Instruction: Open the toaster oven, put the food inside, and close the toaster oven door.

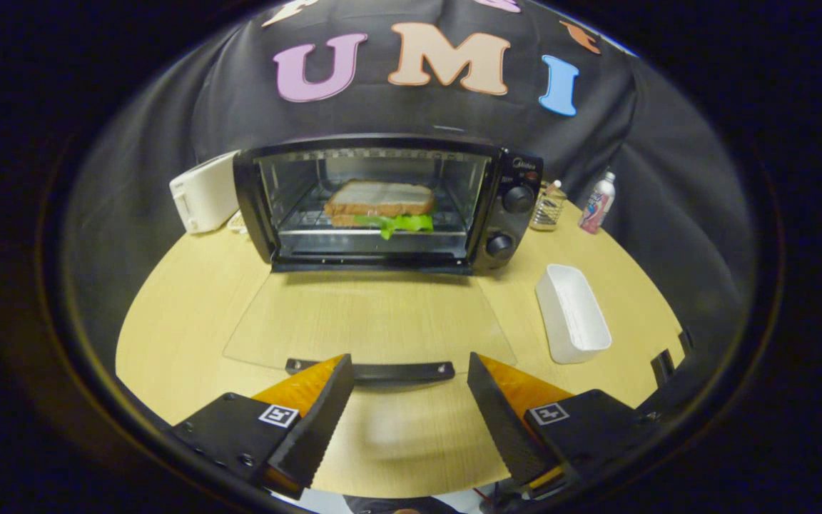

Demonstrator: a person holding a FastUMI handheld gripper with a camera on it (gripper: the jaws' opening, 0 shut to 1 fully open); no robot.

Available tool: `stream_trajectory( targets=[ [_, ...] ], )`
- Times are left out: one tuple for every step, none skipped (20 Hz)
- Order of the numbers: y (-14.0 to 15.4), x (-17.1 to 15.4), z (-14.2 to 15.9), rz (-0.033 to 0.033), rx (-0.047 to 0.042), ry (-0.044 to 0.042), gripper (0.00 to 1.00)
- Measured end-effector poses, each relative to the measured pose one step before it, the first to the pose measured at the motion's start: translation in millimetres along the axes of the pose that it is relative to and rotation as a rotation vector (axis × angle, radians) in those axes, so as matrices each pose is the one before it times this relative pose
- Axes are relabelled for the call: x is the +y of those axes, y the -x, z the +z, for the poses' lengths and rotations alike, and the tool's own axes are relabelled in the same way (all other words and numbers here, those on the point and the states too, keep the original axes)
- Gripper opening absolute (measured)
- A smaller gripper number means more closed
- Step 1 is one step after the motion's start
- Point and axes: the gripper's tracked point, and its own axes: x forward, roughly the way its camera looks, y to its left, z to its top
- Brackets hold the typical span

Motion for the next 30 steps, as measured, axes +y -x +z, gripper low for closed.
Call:
stream_trajectory(
  targets=[
    [0.16, 3.09, -11.05, 0.01087, 0.02331, 0.00539, 1.00],
    [-0.49, 1.85, -10.91, 0.00801, 0.02283, 0.00653, 1.00],
    [-1.18, 1.69, -8.76, 0.00740, 0.01979, 0.00656, 1.00],
    [-2.49, 2.05, -8.36, 0.00866, 0.02071, 0.00373, 1.00],
    [-4.33, 2.47, -5.77, 0.01027, 0.01607, -0.00017, 1.00],
    [-5.32, 4.06, -3.89, 0.01462, 0.01149, -0.00251, 1.00],
    [-4.70, 4.03, -0.97, 0.01477, 0.00742, -0.00145, 1.00],
    [-5.69, 1.47, 0.80, 0.00653, -0.00173, 0.00166, 1.00],
    [-4.81, 1.49, 2.55, 0.00436, -0.00269, 0.00466, 1.00],
    [-4.31, 2.99, 4.09, 0.00968, -0.01296, -0.00497, 1.00],
    [-2.89, 0.99, 4.31, 0.00571, -0.00486, -0.00818, 1.00],
    [-1.99, 1.36, 4.95, 0.00540, -0.00974, -0.00868, 1.00],
    [-0.80, -0.01, 0.44, 0.00259, 0.01008, 0.00176, 1.00],
    [1.65, -0.60, 1.95, 0.00294, -0.01005, 0.00427, 1.00],
    [3.37, -0.19, 4.30, 0.00314, -0.01553, -0.00136, 1.00],
    [3.94, -0.09, 4.59, 0.00333, -0.02139, -0.00411, 1.00],
    [3.04, 0.56, 6.24, 0.00337, -0.01987, -0.00610, 1.00],
    [2.44, 0.03, 5.49, 0.00398, -0.01638, -0.00317, 1.00],
    [3.17, 0.03, 8.04, 0.00271, -0.01675, 0.00273, 1.00],
    [4.38, 0.96, 8.16, 0.00145, -0.02048, 0.00514, 1.00],
    [2.77, 0.59, 11.53, 0.00082, -0.02291, 0.00361, 1.00],
    [1.81, -0.05, 11.07, 0.00189, -0.02335, 0.00144, 1.00],
    [0.30, 1.27, 11.52, 0.00361, -0.02106, 0.00009, 1.00],
    [-0.34, 1.14, 9.85, 0.00433, -0.01753, -0.00149, 1.00],
    [-0.56, 1.17, 11.71, 0.00156, -0.01815, -0.00102, 1.00],
    [-0.78, 0.34, 9.45, 0.00041, -0.01741, 0.00040, 1.00],
    [-2.01, 1.46, 10.63, 0.00159, -0.01573, -0.00092, 1.00],
    [-2.13, 3.12, 8.86, 0.00276, -0.01303, -0.00530, 1.00],
    [-3.49, 1.22, 6.92, 0.00037, -0.00811, -0.00577, 1.00],
    [-2.61, 0.74, 5.69, 0.00236, -0.00897, -0.00764, 1.00]
  ],
)
